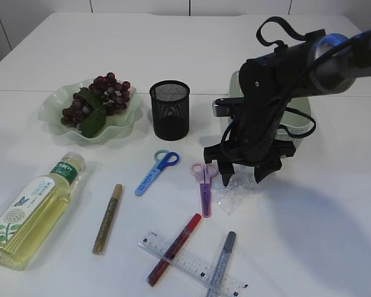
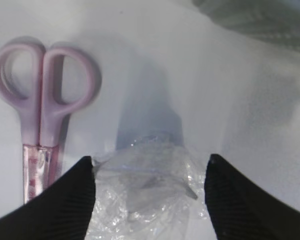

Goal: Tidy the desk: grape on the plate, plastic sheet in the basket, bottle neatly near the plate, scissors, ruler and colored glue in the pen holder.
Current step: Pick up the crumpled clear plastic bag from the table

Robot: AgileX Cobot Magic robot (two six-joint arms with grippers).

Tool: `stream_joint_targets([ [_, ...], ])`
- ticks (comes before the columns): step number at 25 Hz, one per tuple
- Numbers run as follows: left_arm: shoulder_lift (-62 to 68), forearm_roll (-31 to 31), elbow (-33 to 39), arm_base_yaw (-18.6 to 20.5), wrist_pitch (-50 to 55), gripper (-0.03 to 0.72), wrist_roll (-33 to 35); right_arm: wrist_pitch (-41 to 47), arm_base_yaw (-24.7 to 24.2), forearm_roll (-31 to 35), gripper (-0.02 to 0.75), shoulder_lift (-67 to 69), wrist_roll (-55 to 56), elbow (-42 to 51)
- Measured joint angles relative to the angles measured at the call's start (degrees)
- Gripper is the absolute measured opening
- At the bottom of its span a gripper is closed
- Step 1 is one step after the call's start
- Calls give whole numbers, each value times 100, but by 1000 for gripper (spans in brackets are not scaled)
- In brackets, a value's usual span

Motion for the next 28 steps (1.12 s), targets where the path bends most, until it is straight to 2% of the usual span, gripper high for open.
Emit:
stream_joint_targets([
  [21,0,0,0,0,0,367,0,178,0,22,531,35,-5,-12],
  [24,0,0,0,0,0,367,0,178,0,34,486,35,-5,-12],
  [28,0,0,0,0,0,367,0,178,0,82,344,35,-5,-12],
])
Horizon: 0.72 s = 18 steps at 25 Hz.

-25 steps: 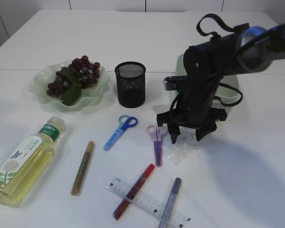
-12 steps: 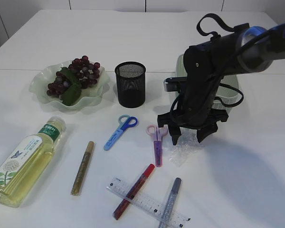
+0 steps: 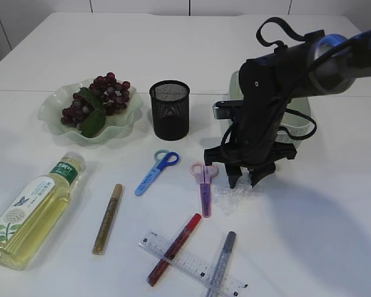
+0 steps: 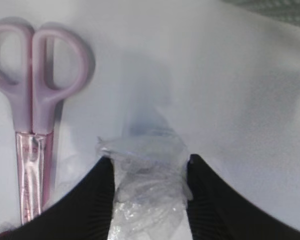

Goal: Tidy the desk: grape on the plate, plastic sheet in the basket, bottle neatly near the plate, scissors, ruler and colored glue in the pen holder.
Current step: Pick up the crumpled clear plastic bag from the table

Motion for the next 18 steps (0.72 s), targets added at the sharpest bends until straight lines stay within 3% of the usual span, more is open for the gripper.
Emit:
stream_joint_targets([
  [3,0,0,0,0,0,367,0,0,0,9,260,0,0,0],
  [8,0,0,0,0,0,367,0,0,0,32,207,0,0,0],
  [14,0,0,0,0,0,367,0,0,0,67,50,0,0,-2],
  [18,0,0,0,0,0,366,0,78,0,114,30,0,0,-2],
])
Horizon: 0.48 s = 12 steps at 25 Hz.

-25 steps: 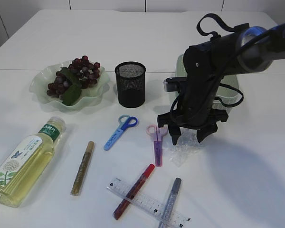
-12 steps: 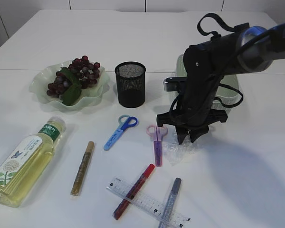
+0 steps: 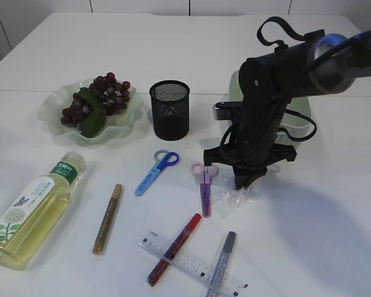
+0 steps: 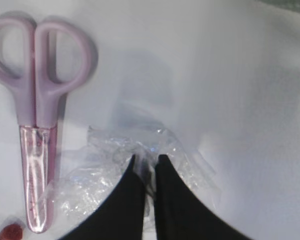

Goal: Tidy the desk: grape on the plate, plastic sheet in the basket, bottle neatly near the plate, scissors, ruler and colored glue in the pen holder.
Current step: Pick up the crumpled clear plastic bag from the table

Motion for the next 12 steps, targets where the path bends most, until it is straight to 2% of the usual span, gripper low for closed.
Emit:
stream_joint_targets([
  [12,0,0,0,0,0,364,0,520,0,77,28,-96,0,-10],
])
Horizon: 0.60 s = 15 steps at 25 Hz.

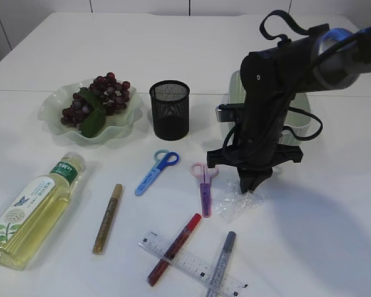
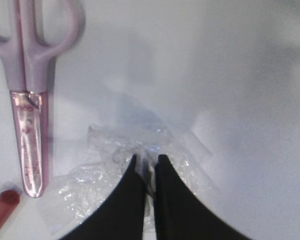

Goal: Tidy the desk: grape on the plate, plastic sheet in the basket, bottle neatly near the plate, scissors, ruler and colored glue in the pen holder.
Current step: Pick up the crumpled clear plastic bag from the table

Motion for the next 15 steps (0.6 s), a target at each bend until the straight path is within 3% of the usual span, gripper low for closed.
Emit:
stream_joint_targets([
  [9,0,0,0,0,0,362,0,298,0,9,27,-307,-22,-240],
  [15,0,0,0,0,0,361,0,681,0,9,27,-370,-22,-868],
])
